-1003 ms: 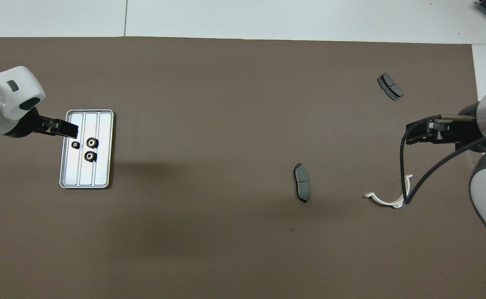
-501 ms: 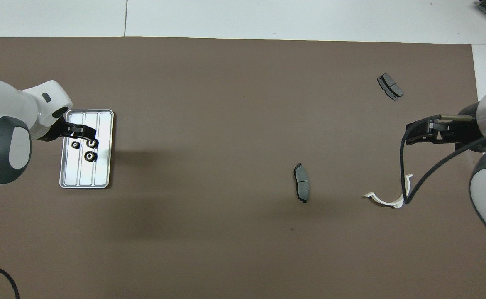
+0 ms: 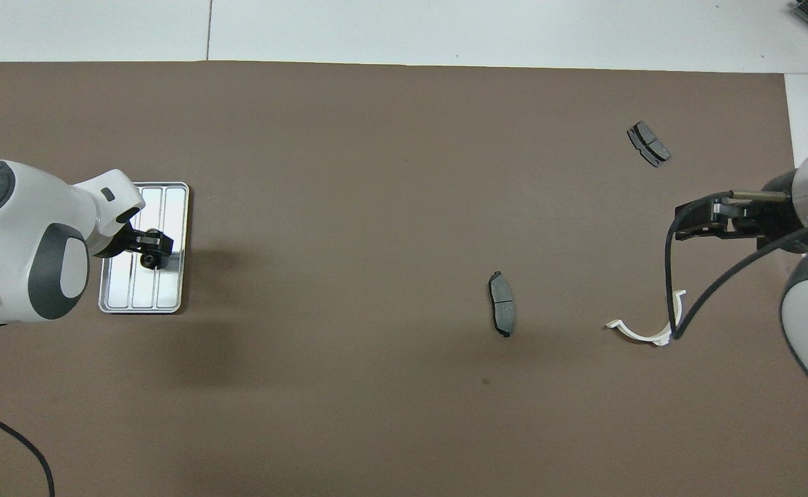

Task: Place bearing gear from tray to pile
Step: 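Lower the left gripper and grasp a black gear in the tray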

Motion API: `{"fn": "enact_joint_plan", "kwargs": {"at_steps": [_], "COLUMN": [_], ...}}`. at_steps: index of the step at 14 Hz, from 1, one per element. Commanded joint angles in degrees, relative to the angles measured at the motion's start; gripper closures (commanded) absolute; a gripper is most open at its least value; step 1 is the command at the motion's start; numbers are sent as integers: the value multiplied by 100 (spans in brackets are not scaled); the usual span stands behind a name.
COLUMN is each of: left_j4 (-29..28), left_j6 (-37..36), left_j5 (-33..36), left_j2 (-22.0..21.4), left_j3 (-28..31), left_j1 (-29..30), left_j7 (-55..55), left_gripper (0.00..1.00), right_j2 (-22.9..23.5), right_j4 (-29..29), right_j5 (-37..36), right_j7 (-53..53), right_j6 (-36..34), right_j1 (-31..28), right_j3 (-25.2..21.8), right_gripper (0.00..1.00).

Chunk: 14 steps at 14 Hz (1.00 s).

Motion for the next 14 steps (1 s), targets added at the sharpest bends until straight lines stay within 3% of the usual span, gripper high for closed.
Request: {"fn": "enact_joint_plan", "kwargs": {"at_steps": [1,7,10,12,14], "left_j4": [-238,-352,-396,-440,-441], "left_j6": [99,178,196,257,266], "left_j5": [-66,-66,-66,-66,-66], "left_j2": [-140,-149,-149,-158,-158], "left_j3": [-3,6,6,6,6], "left_j1": [42,200,183,130,112], "left_j7": [103,454,446,411,411], "left_gripper": [32,34,39,45,57], "right_j2": [-93,-93,-102,-93,-93], "right_j4": [-108,-108,-100,-100,-100], "right_j5": [142,142,142,142,142], "right_j7": [-166,-166,-166,-166,-166], "right_j6": [8,8,8,8,8], "right_j1": [-45,-45,-45,-45,-45], "right_j3": [-4,-4,-4,-4,-4], "right_gripper": [0,0,0,0,0]}}
